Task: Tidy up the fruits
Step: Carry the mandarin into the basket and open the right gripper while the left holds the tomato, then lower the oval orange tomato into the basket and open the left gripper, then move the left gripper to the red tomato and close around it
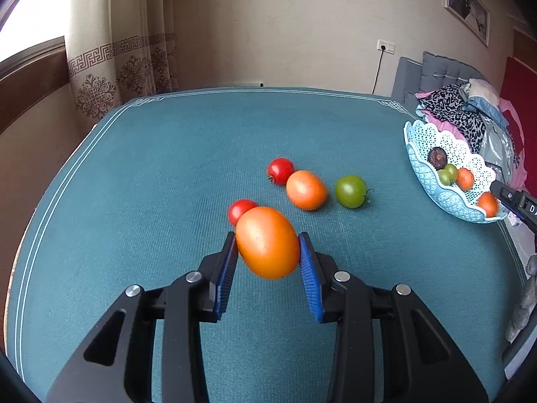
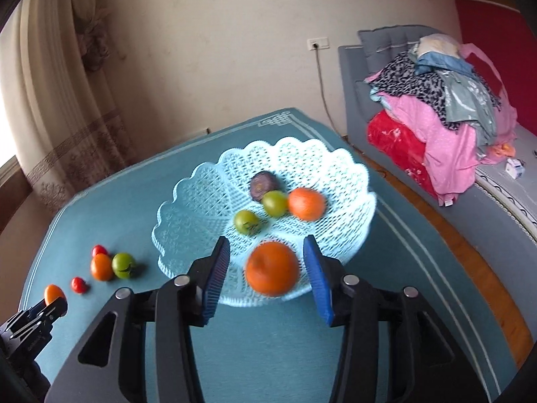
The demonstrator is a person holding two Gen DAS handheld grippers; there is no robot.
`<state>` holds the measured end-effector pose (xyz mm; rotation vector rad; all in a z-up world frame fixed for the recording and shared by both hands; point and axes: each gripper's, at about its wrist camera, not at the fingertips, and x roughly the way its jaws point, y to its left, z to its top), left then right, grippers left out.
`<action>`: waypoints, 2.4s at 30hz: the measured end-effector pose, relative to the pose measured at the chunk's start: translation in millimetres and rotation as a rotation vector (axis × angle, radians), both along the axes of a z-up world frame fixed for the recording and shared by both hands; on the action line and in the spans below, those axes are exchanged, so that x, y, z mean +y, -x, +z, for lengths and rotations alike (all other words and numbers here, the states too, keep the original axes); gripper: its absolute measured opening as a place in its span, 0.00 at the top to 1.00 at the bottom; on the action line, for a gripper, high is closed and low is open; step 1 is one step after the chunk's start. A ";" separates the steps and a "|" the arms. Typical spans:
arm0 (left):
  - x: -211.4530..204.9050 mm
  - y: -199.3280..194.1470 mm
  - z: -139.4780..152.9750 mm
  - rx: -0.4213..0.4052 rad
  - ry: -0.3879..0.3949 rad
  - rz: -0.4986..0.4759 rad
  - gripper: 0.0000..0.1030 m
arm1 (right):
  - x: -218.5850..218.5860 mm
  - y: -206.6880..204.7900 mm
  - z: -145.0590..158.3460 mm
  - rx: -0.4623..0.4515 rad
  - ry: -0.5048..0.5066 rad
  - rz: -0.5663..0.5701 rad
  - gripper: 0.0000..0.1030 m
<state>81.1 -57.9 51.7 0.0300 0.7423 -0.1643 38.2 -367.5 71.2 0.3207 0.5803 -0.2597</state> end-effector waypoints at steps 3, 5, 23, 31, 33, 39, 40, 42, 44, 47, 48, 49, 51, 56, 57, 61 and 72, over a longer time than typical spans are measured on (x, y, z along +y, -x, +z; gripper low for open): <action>-8.0 0.7 3.6 -0.005 -0.004 -0.012 0.64 | -4.0 5.6 1.1 -0.023 0.006 -0.014 0.55; -14.6 0.9 6.3 -0.007 -0.007 -0.023 0.64 | -6.0 10.0 1.9 -0.037 0.012 -0.021 0.54; -107.4 -7.7 42.7 -0.043 0.012 -0.190 0.64 | -29.7 34.8 -22.1 -0.073 -0.060 -0.097 0.42; -159.4 -21.9 51.2 -0.033 0.046 -0.275 0.64 | -37.7 37.9 -27.4 -0.080 -0.103 -0.108 0.40; -167.9 -24.0 49.4 -0.032 0.046 -0.288 0.64 | -38.1 37.9 -28.2 -0.082 -0.105 -0.108 0.40; -193.6 -33.3 40.8 -0.005 0.056 -0.301 0.62 | -37.0 39.5 -30.6 -0.086 -0.096 -0.120 0.35; -195.0 -33.9 39.8 0.001 0.056 -0.301 0.61 | -37.2 39.4 -30.4 -0.087 -0.097 -0.119 0.34; -194.7 -33.0 39.3 -0.013 0.063 -0.289 0.25 | -37.4 39.7 -30.8 -0.087 -0.099 -0.119 0.34; -189.4 -30.2 42.1 -0.055 0.064 -0.271 0.19 | -36.7 40.0 -30.9 -0.089 -0.098 -0.116 0.30; -181.8 -31.0 45.2 -0.060 0.055 -0.256 0.17 | -34.8 40.3 -31.3 -0.088 -0.084 -0.119 0.30; -178.5 -31.9 45.8 -0.058 0.057 -0.245 0.13 | -34.8 40.2 -30.9 -0.088 -0.082 -0.119 0.30; -173.9 -32.6 46.6 -0.058 0.060 -0.232 0.11 | -34.7 40.4 -30.7 -0.088 -0.079 -0.119 0.30; -165.8 -34.0 47.5 -0.061 0.060 -0.208 0.09 | -35.1 41.6 -30.0 -0.091 -0.078 -0.123 0.30; -151.5 -34.0 47.1 -0.068 0.031 -0.169 0.07 | -34.1 42.5 -29.2 -0.090 -0.069 -0.120 0.30; -147.3 -33.4 47.3 -0.070 0.027 -0.164 0.06 | -33.7 42.5 -29.2 -0.090 -0.066 -0.119 0.30; -132.5 -30.8 48.7 -0.094 0.000 -0.134 0.05 | -32.0 41.7 -28.9 -0.085 -0.053 -0.118 0.30; -86.7 -26.5 44.3 -0.094 -0.016 -0.052 0.03 | -22.1 44.7 -27.4 -0.063 -0.014 -0.110 0.29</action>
